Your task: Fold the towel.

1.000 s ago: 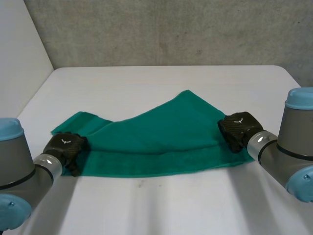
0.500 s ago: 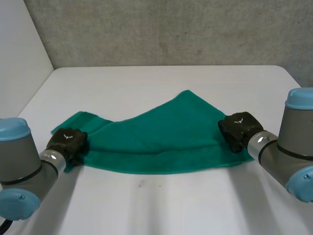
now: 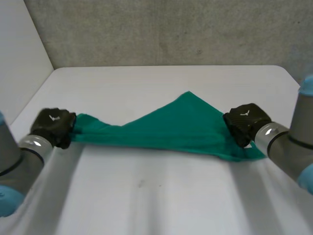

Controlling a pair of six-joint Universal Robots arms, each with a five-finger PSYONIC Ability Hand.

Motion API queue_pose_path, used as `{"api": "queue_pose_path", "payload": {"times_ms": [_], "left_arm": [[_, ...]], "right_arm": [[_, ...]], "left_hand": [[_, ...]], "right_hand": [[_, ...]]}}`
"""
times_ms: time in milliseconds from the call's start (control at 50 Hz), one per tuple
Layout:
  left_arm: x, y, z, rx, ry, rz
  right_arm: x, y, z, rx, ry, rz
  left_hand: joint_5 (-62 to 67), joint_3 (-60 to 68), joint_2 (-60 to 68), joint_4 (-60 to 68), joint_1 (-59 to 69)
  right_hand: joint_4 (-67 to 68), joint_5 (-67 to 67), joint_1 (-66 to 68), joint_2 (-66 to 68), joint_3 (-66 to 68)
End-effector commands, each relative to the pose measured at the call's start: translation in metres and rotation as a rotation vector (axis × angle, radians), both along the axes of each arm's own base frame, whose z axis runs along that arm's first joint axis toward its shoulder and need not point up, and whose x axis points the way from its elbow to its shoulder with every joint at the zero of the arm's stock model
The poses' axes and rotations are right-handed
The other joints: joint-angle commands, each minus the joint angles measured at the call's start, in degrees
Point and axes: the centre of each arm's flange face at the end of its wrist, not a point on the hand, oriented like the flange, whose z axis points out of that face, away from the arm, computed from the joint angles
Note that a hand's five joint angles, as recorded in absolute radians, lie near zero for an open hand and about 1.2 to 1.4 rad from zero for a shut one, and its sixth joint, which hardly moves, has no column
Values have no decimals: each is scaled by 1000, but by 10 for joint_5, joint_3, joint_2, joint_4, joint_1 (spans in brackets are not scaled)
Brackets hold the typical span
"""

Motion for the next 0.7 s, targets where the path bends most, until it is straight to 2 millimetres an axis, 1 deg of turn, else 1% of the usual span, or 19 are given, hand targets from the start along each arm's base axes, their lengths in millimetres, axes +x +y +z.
{"api": "queue_pose_path", "payload": {"times_ms": [20, 80, 100, 140, 200, 220, 240, 280, 300, 340, 380, 440, 480, 520, 540, 560, 600, 620, 700], "left_arm": [[8, 42, 64, -70, 17, -4], [9, 51, 74, -77, 18, -13], [8, 53, 74, -76, 20, -19], [8, 53, 74, -73, 21, -25], [9, 52, 63, -32, 22, -41], [9, 50, 59, -16, 21, -40], [9, 46, 47, 30, 15, -37], [7, 42, 34, 75, 7, -40], [5, 38, 24, 111, 0, -44], [4, 33, 15, 143, -4, -44], [2, 26, 7, 166, -10, -44], [1, 21, 0, 189, -14, -42], [1, 18, -2, 192, -12, -43], [0, 13, -1, 179, -9, -41], [-1, 9, 1, 162, -2, -41], [-1, 7, 4, 149, 1, -38], [-1, 3, 7, 127, 8, -35], [-1, -1, 9, 107, 11, -33], [-1, -6, 11, 81, 13, -27]], "right_arm": [[-18, 48, 54, 40, 249, 103], [-24, 70, 66, 46, 311, 147], [-25, 73, 67, 44, 320, 153], [-25, 78, 65, 35, 333, 168], [-22, 76, 57, 34, 325, 170], [-21, 72, 49, 37, 325, 170], [-20, 70, 42, 46, 328, 171], [-18, 63, 27, 74, 330, 171], [-16, 56, 13, 104, 323, 163], [-15, 51, 3, 130, 305, 149], [-14, 43, -5, 156, 268, 117], [-13, 36, -6, 154, 207, 78], [-12, 32, -5, 151, 132, 37], [-12, 32, -3, 148, 91, 19], [-14, 37, 2, 140, 62, 10], [-15, 40, 7, 132, 46, 8], [-16, 44, 12, 124, 34, 11], [-21, 55, 18, 115, 7, 33], [-29, 67, 9, 170, -24, 58]], "left_hand": [[147, 120, 116, 118, 159], [147, 120, 116, 118, 159], [147, 120, 116, 118, 159], [147, 120, 116, 118, 159], [147, 120, 116, 118, 159], [147, 120, 116, 118, 159], [147, 120, 116, 118, 159], [147, 120, 116, 118, 159], [147, 120, 116, 118, 159], [147, 120, 116, 118, 159], [147, 120, 116, 118, 159], [147, 120, 116, 118, 159], [147, 120, 116, 118, 159], [147, 120, 116, 118, 159], [147, 120, 116, 118, 159], [147, 120, 116, 118, 159], [147, 120, 116, 118, 159], [147, 120, 116, 118, 159], [147, 120, 116, 118, 159]], "right_hand": [[117, 130, 245, 132, 123], [117, 130, 245, 132, 123], [117, 130, 245, 132, 123], [117, 130, 245, 132, 123], [117, 130, 245, 132, 123], [117, 130, 245, 132, 123], [117, 130, 245, 132, 123], [117, 130, 245, 132, 123], [117, 130, 245, 132, 123], [117, 130, 245, 132, 123], [117, 130, 245, 132, 123], [117, 130, 245, 132, 123], [117, 130, 245, 132, 123], [9, 22, 137, 24, 15], [-100, -87, 28, -85, -94], [-138, -124, -10, -122, -132], [-167, -153, -39, -151, -160], [-244, -230, -116, -228, -237], [-263, -249, -135, -247, -257]]}}
